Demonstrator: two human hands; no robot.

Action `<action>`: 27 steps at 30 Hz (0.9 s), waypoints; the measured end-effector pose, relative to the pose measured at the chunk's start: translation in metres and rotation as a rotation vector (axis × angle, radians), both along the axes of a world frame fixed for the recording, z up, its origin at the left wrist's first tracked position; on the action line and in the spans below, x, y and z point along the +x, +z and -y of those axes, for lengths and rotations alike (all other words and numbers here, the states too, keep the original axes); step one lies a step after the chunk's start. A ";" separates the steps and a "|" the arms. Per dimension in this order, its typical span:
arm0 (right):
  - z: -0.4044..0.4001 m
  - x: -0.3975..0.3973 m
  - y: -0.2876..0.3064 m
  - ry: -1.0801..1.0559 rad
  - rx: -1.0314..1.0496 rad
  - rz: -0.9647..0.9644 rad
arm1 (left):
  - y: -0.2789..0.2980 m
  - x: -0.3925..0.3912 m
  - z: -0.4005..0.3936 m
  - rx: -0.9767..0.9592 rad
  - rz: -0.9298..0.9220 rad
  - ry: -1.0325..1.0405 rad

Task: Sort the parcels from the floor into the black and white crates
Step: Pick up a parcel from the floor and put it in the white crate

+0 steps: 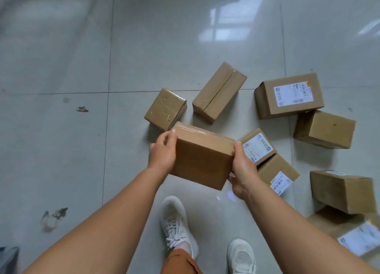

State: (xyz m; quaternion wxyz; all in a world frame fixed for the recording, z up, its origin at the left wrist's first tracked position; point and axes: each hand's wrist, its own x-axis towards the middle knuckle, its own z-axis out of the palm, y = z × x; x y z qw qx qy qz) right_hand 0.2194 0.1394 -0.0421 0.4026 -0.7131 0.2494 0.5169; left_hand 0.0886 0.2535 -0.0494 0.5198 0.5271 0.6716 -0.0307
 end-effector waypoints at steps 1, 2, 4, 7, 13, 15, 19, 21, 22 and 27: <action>0.001 0.004 0.018 -0.005 0.006 0.005 | 0.019 0.001 0.003 -0.004 0.022 0.040; 0.002 0.008 0.037 -0.010 0.014 0.013 | 0.038 0.003 0.006 -0.011 0.045 0.085; 0.005 0.014 0.072 -0.019 0.037 0.031 | 0.076 0.005 0.010 -0.022 0.097 0.194; 0.012 0.022 0.121 0.029 0.059 0.068 | 0.131 0.007 0.021 0.007 0.145 0.265; 0.021 0.037 0.225 0.102 0.173 0.127 | 0.222 0.002 0.041 0.031 0.249 0.370; 0.028 0.038 0.256 0.133 0.218 0.129 | 0.249 -0.003 0.050 0.036 0.253 0.425; 0.039 0.029 0.315 0.208 0.297 0.143 | 0.301 -0.017 0.067 0.100 0.253 0.506; 0.044 0.023 0.342 0.242 0.352 0.140 | 0.328 -0.025 0.074 0.142 0.262 0.535; 0.046 0.020 0.352 0.262 0.377 0.140 | 0.340 -0.028 0.077 0.161 0.267 0.539; 0.050 0.001 0.389 0.363 0.407 0.205 | 0.396 -0.055 0.091 0.194 0.405 0.540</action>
